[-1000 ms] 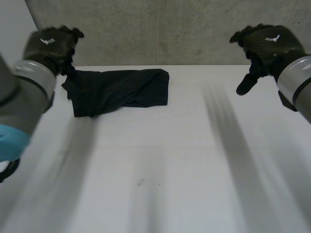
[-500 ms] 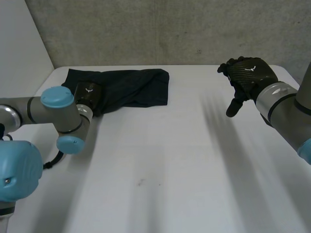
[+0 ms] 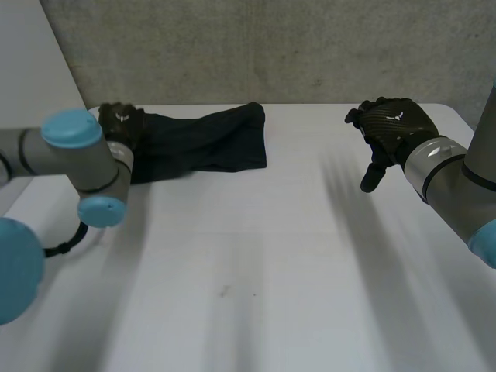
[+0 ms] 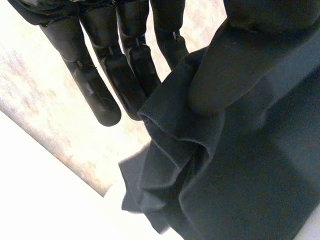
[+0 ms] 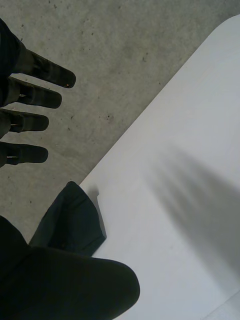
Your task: Fold the shorts.
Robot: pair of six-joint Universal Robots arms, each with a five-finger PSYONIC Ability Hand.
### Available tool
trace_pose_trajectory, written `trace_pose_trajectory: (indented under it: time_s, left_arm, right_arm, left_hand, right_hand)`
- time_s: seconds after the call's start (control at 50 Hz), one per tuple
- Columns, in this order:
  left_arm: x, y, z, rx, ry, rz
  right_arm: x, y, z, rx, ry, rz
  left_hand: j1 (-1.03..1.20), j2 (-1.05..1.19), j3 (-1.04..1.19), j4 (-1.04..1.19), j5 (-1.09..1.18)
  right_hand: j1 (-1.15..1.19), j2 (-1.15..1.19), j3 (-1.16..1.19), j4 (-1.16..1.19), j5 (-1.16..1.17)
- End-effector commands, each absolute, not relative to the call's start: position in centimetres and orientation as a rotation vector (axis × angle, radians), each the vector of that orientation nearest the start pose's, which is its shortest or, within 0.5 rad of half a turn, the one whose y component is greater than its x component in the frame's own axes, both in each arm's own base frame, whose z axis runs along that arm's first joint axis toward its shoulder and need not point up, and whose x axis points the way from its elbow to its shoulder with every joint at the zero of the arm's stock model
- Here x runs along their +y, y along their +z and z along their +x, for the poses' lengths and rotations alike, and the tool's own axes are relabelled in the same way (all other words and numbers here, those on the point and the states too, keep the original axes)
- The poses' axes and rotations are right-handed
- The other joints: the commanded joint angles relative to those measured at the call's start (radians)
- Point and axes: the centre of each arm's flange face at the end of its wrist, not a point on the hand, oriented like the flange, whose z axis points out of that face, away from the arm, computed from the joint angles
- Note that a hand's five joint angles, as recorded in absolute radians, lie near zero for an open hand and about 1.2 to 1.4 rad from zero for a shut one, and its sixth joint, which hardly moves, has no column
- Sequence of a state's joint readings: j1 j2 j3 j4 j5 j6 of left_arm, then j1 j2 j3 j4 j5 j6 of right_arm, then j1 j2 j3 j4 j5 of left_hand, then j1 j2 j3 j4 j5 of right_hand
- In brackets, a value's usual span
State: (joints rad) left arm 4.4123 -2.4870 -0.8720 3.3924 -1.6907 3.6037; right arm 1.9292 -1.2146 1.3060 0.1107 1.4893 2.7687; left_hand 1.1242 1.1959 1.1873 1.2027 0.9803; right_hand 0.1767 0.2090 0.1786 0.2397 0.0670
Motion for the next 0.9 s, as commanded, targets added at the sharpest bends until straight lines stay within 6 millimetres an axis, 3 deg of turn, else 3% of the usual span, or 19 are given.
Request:
trace_pose_trajectory:
  time_s: [0.02,0.04,0.12,0.2,0.36,0.48,0.62,0.7,0.8,0.9]
  left_arm:
    - [-36.0,26.6,-28.2,1.859,-2.283,0.716]
    - [-34.3,28.2,-28.2,1.835,-2.315,0.723]
    - [-30.7,31.2,-27.6,1.791,-2.371,0.719]
    - [-27.4,32.7,-27.4,1.778,-2.407,0.744]
    - [-22.0,32.4,-27.4,1.858,-2.377,0.856]
    - [-18.4,32.0,-27.3,1.884,-2.381,0.937]
    - [-15.7,31.6,-27.1,1.891,-2.394,0.996]
    - [-14.4,32.4,-26.5,1.875,-2.425,0.943]
    - [-13.6,32.8,-26.2,1.89,-2.445,0.884]
    - [-13.4,32.8,-26.1,1.899,-2.453,0.871]
  right_arm:
    - [-29.7,25.9,26.0,2.201,-1.944,-0.91]
    - [-29.7,25.9,26.0,2.201,-1.944,-0.908]
    - [-29.4,25.8,26.2,2.198,-1.923,-0.886]
    - [-27.8,25.4,27.9,2.138,-1.833,-0.851]
    - [-25.6,24.2,31.1,2.011,-1.688,-0.721]
    - [-24.4,22.3,34.5,1.892,-1.673,-0.741]
    - [-26.2,19.3,36.3,1.874,-1.697,-0.783]
    - [-26.9,16.3,37.1,1.931,-1.702,-0.849]
    - [-28.0,14.6,37.8,1.996,-1.805,-0.849]
    - [-28.6,14.9,37.9,1.992,-1.845,-0.806]
  left_hand:
    - [0.272,0.2,0.209,0.194,0.241]
    - [0.272,0.2,0.209,0.194,0.241]
    - [0.272,0.2,0.209,0.194,0.241]
    - [0.272,0.2,0.209,0.194,0.241]
    - [0.272,0.2,0.209,0.194,0.241]
    - [0.272,0.2,0.209,0.194,0.241]
    - [0.272,0.2,0.209,0.194,0.241]
    - [0.272,0.2,0.209,0.194,0.241]
    - [0.272,0.2,0.209,0.194,0.241]
    - [0.272,0.2,0.209,0.194,0.241]
  right_hand:
    - [-0.002,-0.034,-0.004,-0.065,-0.067]
    - [-0.002,-0.034,-0.004,-0.065,-0.067]
    - [-0.002,-0.034,-0.004,-0.065,-0.067]
    - [-0.002,-0.034,-0.004,-0.065,-0.067]
    - [-0.002,-0.034,-0.004,-0.065,-0.067]
    - [-0.002,-0.034,-0.004,-0.065,-0.067]
    - [-0.002,-0.034,-0.004,-0.065,-0.067]
    - [-0.002,-0.034,-0.004,-0.065,-0.067]
    - [-0.002,-0.034,-0.004,-0.065,-0.067]
    - [0.732,0.7,0.73,0.669,0.667]
